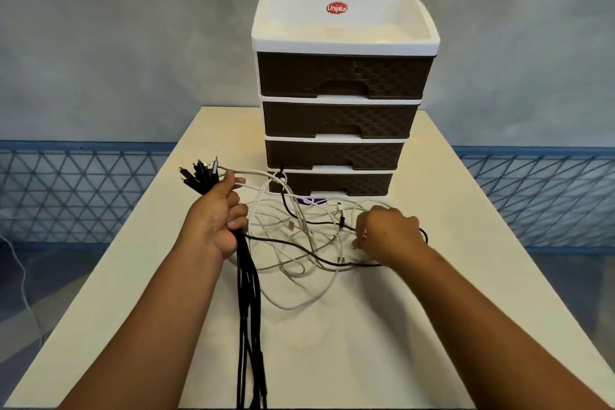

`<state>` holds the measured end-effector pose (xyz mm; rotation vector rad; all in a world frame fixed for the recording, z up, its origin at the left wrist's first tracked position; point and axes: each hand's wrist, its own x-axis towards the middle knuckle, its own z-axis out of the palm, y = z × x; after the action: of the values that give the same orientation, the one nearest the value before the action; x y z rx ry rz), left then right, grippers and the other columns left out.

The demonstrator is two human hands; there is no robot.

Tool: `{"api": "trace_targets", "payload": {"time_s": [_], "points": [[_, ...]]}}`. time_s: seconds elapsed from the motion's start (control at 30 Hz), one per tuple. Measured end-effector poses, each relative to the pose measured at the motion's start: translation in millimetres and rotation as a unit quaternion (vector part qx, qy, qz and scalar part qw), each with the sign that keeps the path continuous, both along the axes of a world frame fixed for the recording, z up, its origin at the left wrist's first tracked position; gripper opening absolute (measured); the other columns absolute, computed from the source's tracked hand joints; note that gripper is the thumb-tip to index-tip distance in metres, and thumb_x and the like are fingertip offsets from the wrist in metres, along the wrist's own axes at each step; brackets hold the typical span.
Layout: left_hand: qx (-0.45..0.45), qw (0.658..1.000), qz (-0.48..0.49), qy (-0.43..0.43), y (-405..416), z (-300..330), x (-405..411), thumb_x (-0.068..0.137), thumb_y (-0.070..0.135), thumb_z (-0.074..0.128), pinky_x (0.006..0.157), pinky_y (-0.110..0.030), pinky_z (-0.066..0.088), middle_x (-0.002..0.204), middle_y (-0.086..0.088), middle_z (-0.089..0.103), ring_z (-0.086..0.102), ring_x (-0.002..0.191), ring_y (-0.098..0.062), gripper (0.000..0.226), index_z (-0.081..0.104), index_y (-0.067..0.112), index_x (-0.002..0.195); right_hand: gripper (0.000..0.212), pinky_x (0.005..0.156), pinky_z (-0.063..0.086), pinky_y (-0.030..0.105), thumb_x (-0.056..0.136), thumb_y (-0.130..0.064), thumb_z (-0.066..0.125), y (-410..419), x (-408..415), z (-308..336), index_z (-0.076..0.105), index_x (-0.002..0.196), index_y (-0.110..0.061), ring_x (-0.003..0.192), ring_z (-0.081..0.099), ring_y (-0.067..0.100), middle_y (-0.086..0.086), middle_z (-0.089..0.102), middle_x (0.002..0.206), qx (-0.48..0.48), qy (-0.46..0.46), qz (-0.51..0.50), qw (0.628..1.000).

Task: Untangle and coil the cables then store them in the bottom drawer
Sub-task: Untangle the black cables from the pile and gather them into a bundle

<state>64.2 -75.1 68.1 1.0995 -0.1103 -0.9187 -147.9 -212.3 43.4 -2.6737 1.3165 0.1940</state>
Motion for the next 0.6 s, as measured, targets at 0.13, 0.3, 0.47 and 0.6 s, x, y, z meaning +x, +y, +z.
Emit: {"api": "trace_targets", "payload": {"time_s": [0.13, 0.3, 0.47, 0.6], "points": [[0.0, 1.0, -0.002, -0.002, -1.2, 0.2, -0.6, 0.099, 0.038, 0.049, 0.026, -0.014, 0.013, 0.038, 0.01, 0.021, 0.017, 0.029, -0.002, 0.028, 0.051, 0.018, 0.08, 0.033, 0.094, 0.038, 0.044, 0.089, -0.009, 0.054, 3.6, 21.9, -24.9, 0.058, 0.119, -0.025, 0.116, 0.051, 0.027, 0.001, 0.058, 0.122, -0.082, -0.086, 0.036, 0.992], [-0.004, 1.0, -0.001, 0.005, -0.2, 0.7, -0.9, 0.099, 0.037, 0.05, 0.026, -0.014, 0.013, 0.039, 0.009, 0.022, 0.017, 0.029, -0.002, 0.027, 0.052, 0.017, 0.08, 0.036, 0.095, 0.04, 0.041, 0.088, -0.006, 0.051, -4.7, 33.1, -45.5, 0.061, 0.116, -0.027, 0.115, 0.047, 0.026, -0.001, 0.064, 0.122, -0.025, -0.101, 0.066, 0.992], [-0.006, 1.0, -0.005, 0.011, 0.2, 0.4, -0.3, 0.099, 0.036, 0.051, 0.027, -0.013, 0.013, 0.04, 0.01, 0.023, 0.017, 0.03, -0.002, 0.026, 0.052, 0.016, 0.082, 0.027, 0.092, 0.042, 0.039, 0.096, -0.023, 0.047, -7.8, 33.1, -48.0, 0.067, 0.114, -0.029, 0.116, 0.046, 0.026, -0.001, 0.064, 0.12, 0.002, -0.097, 0.092, 0.991], [-0.003, 1.0, -0.005, 0.013, 0.1, -0.8, 2.0, 0.099, 0.036, 0.05, 0.027, -0.013, 0.013, 0.04, 0.01, 0.023, 0.017, 0.03, -0.002, 0.026, 0.052, 0.016, 0.082, 0.022, 0.085, 0.045, 0.034, 0.097, -0.021, 0.047, -17.1, 25.1, -42.9, 0.067, 0.106, -0.021, 0.103, 0.055, 0.025, 0.005, 0.061, 0.11, 0.023, -0.152, 0.063, 0.986]]}}
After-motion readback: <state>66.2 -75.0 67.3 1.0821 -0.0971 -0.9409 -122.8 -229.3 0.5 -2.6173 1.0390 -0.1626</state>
